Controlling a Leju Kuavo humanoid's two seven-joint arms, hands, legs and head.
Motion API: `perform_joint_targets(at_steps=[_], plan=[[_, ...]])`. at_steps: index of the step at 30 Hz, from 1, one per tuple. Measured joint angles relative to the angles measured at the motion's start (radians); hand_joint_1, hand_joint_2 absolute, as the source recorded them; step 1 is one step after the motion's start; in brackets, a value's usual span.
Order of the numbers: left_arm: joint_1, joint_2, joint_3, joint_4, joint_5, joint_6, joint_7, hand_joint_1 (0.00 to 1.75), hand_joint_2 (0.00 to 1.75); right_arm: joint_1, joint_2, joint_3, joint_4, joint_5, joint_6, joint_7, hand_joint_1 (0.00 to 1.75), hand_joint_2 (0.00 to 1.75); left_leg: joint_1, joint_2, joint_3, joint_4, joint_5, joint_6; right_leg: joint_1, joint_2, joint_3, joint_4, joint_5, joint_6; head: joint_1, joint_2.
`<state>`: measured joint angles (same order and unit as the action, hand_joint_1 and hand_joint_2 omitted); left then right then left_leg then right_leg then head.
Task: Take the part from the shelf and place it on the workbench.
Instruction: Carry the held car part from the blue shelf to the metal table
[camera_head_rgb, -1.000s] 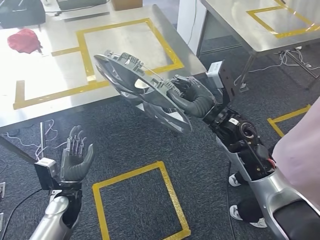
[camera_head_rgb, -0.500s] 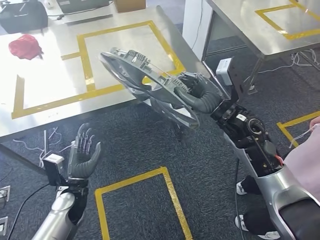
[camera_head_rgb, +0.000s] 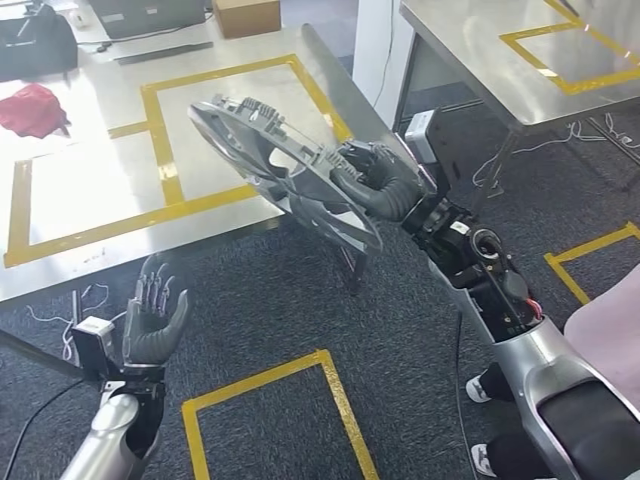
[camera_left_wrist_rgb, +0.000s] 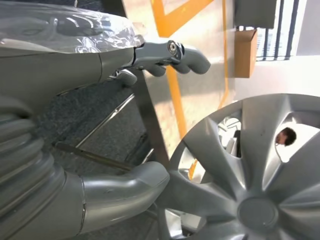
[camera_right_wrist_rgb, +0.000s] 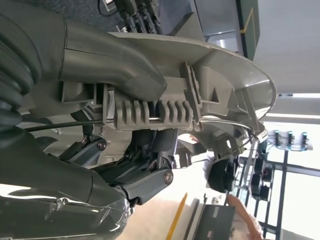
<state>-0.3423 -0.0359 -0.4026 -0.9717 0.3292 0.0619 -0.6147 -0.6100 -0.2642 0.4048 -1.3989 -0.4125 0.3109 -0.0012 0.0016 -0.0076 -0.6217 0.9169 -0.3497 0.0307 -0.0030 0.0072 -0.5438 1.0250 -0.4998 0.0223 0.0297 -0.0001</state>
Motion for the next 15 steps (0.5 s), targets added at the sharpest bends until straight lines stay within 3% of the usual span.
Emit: perform_joint_targets(at_steps=[3,4,5,7,8,9,11,13,15], plan=[[0.0,-0.003,-0.002,0.003,0.0,-0.002,0.0,0.0,1.75,-0.002,0.0,0.001,0.011,0.002,-0.001,-0.007,1.75,1.75,0.001,-0.001,0.021,0.0,-0.02,0.003,-0.008,-0.001,-0.117,0.193,-0.065,0.016,0.012,0.0],[0.0,-0.003,-0.003,0.004,0.0,-0.003,0.0,0.0,1.75,-0.002,0.0,0.001,0.016,0.004,-0.003,-0.011,1.75,1.75,0.002,-0.002,0.03,0.001,-0.029,0.001,-0.012,-0.001,-0.141,0.214,-0.067,0.021,0.015,0.0],[0.001,-0.004,-0.004,0.005,-0.001,-0.005,0.0,0.0,1.75,-0.004,0.0,0.001,0.021,0.005,-0.004,-0.015,1.75,1.75,0.004,-0.004,0.04,0.003,-0.038,-0.002,-0.015,-0.002,-0.146,0.194,-0.045,0.025,0.018,0.0],[-0.001,-0.005,-0.005,0.006,-0.002,-0.01,0.0,0.0,1.75,-0.014,0.0,0.0,0.032,0.008,-0.008,-0.027,1.75,1.75,0.008,-0.006,0.062,0.008,-0.058,-0.01,-0.022,-0.003,-0.118,0.065,0.059,0.031,0.026,0.0],[-0.001,-0.006,-0.005,0.007,-0.003,-0.011,0.001,0.0,1.75,-0.022,0.0,-0.001,0.039,0.01,-0.009,-0.032,1.75,1.75,0.008,-0.007,0.069,0.011,-0.066,-0.016,-0.022,-0.004,-0.101,0.0,0.097,0.032,0.029,0.0],[-0.002,-0.008,-0.006,0.007,-0.004,-0.012,0.001,0.0,1.75,-0.032,0.0,-0.002,0.047,0.012,-0.011,-0.038,1.75,1.75,0.008,-0.008,0.071,0.015,-0.074,-0.022,-0.02,-0.005,-0.086,-0.045,0.122,0.027,0.033,0.0],[-0.005,-0.01,-0.008,0.008,-0.006,-0.012,0.002,0.0,1.75,-0.054,0.001,-0.003,0.062,0.019,-0.014,-0.046,1.75,1.75,0.004,-0.01,0.07,0.019,-0.083,-0.034,-0.013,-0.005,-0.075,-0.069,0.118,0.007,0.033,0.0],[-0.008,-0.012,-0.011,0.008,-0.008,-0.012,0.003,0.0,1.75,-0.082,0.002,-0.005,0.074,0.026,-0.016,-0.055,1.75,1.75,0.003,-0.008,0.066,0.031,-0.091,-0.045,-0.016,-0.006,-0.064,-0.073,0.116,-0.009,0.031,0.0],[-0.012,-0.013,-0.013,0.008,-0.008,-0.012,0.003,0.0,1.75,-0.112,0.004,-0.007,0.09,0.039,-0.018,-0.069,1.75,1.75,0.005,-0.002,0.023,0.113,-0.111,-0.057,-0.02,-0.005,-0.05,-0.077,0.112,-0.019,0.022,0.0]])
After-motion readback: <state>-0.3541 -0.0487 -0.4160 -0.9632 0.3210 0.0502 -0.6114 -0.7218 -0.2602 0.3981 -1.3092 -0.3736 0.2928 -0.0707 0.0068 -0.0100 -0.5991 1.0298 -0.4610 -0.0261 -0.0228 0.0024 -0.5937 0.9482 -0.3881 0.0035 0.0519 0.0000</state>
